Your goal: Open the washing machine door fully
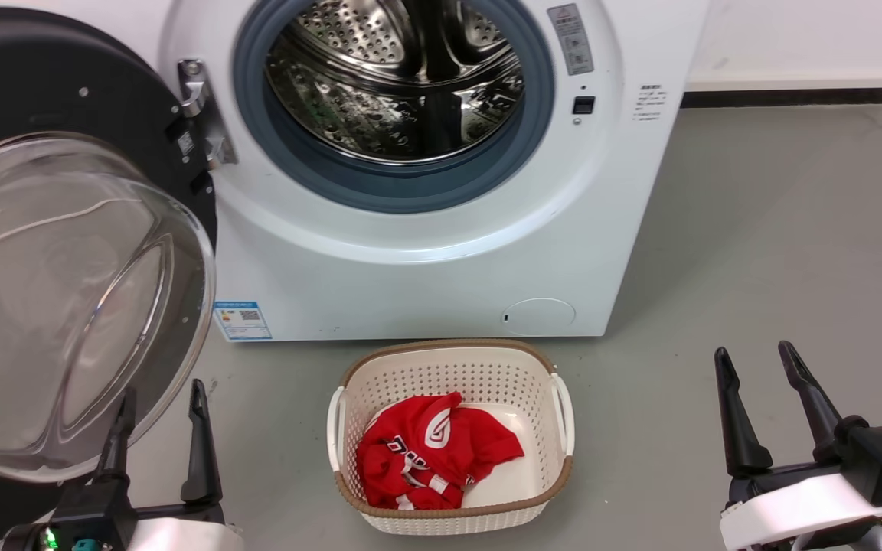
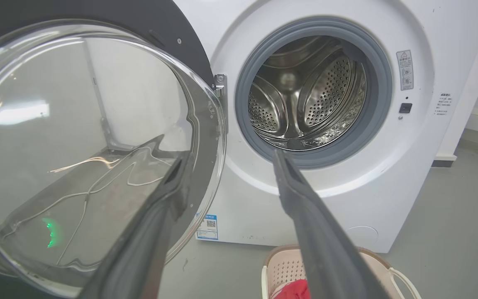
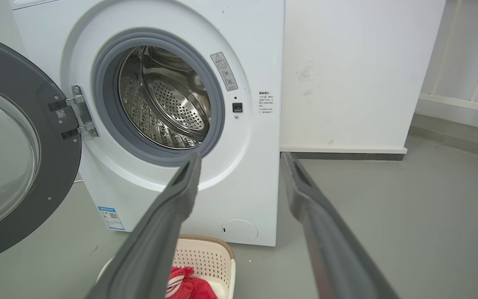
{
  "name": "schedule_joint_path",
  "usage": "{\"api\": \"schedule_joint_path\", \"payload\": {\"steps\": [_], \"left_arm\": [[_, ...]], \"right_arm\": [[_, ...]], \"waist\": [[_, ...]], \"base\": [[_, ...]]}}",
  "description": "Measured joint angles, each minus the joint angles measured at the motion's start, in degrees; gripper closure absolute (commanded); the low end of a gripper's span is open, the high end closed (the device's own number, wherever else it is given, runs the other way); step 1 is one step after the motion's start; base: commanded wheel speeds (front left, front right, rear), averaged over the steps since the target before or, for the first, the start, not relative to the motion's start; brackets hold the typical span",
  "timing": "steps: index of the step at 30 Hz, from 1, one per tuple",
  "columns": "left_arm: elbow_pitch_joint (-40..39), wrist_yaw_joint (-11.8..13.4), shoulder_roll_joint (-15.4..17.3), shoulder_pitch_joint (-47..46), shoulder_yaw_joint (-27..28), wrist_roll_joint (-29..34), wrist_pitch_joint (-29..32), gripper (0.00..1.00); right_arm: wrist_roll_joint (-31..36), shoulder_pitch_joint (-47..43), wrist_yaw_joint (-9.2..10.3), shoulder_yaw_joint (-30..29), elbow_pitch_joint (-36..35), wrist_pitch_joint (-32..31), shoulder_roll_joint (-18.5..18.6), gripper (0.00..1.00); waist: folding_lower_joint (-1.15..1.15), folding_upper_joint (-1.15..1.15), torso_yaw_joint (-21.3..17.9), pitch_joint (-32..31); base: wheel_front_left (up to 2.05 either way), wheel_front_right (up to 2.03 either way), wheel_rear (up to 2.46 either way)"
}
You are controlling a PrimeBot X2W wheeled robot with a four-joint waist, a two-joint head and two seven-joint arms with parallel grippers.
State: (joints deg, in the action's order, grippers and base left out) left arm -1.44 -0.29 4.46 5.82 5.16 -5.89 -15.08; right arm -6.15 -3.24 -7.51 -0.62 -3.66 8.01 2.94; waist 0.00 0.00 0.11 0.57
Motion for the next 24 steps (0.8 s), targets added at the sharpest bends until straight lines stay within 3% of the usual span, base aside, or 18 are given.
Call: {"api": "schedule_joint_path", "payload": {"steps": [9, 24], "left_arm": [[1.3, 0.0, 0.3, -1.2, 1.4, 0.3, 0.0, 0.0], [2.4, -0.7, 0.0, -1.1, 1.3, 0.6, 0.0, 0.0]], "right_arm": [[1.7, -1.0, 0.0, 0.1, -0.9, -0.5, 0.0, 0.0], [1.4, -1.5, 0.0, 0.6, -0.3, -0.5, 0.0, 0.0]], "waist": [[0.0, 0.0, -2.8, -0.6], [0.0, 0.0, -3.5, -0.7]], "base": [[0.0, 0.0, 0.0], [0.0, 0.0, 0.0]]}}
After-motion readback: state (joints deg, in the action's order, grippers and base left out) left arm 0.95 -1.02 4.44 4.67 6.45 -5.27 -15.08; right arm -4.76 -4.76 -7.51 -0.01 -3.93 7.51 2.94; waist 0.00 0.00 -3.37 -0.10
